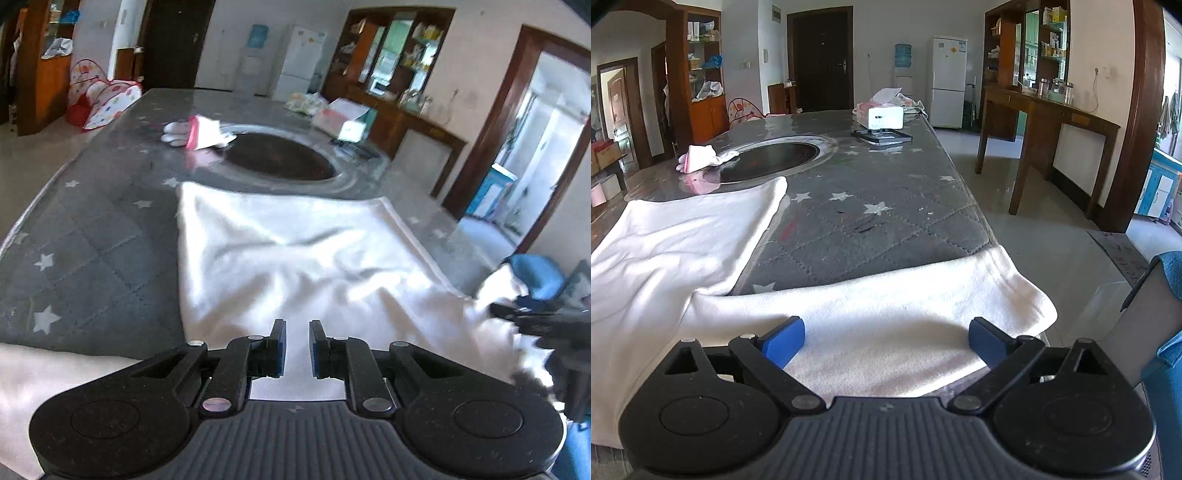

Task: Fold clothes

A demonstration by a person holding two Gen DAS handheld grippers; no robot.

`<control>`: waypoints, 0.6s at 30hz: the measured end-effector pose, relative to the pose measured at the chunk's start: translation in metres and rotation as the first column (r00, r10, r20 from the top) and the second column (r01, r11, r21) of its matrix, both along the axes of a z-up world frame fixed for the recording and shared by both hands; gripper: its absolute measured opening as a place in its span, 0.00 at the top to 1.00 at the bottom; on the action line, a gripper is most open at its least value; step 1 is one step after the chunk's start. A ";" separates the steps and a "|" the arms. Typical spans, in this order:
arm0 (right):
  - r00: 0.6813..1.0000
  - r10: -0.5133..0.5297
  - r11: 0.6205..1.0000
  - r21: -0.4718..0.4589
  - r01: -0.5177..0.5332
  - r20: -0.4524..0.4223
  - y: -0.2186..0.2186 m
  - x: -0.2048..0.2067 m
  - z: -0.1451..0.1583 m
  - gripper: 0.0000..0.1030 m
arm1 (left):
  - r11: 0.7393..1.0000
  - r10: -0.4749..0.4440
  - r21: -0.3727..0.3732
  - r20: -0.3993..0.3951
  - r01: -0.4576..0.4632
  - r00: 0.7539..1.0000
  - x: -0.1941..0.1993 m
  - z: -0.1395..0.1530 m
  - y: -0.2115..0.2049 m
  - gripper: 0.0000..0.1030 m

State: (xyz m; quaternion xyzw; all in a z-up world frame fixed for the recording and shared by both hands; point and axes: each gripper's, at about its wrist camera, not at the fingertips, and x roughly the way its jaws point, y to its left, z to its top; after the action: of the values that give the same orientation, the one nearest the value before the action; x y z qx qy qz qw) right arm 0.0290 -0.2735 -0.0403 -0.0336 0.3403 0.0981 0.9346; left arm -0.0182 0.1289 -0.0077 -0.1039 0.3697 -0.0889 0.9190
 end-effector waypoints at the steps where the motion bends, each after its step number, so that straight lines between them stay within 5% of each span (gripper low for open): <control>1: 1.000 0.001 1.000 0.000 -0.001 -0.001 0.000 0.000 0.000 0.03 | 1.000 0.008 0.012 -0.012 -0.007 1.000 0.002 -0.003 0.002 0.86; 9: 1.000 0.003 1.000 0.001 -0.003 -0.005 0.000 0.000 -0.001 0.00 | 0.999 0.048 0.006 -0.042 -0.048 0.998 0.001 -0.001 0.027 0.86; 18: 1.000 0.004 1.000 0.006 -0.004 -0.005 -0.001 0.001 -0.002 0.00 | 0.996 0.049 0.075 -0.043 -0.045 0.998 0.044 -0.006 0.018 0.86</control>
State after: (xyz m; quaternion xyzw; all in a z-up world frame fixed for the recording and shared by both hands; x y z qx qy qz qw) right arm 0.0296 -0.2743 -0.0424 -0.0312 0.3424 0.1011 0.9336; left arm 0.0257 0.1471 -0.0134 -0.0804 0.3905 -0.0512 0.9157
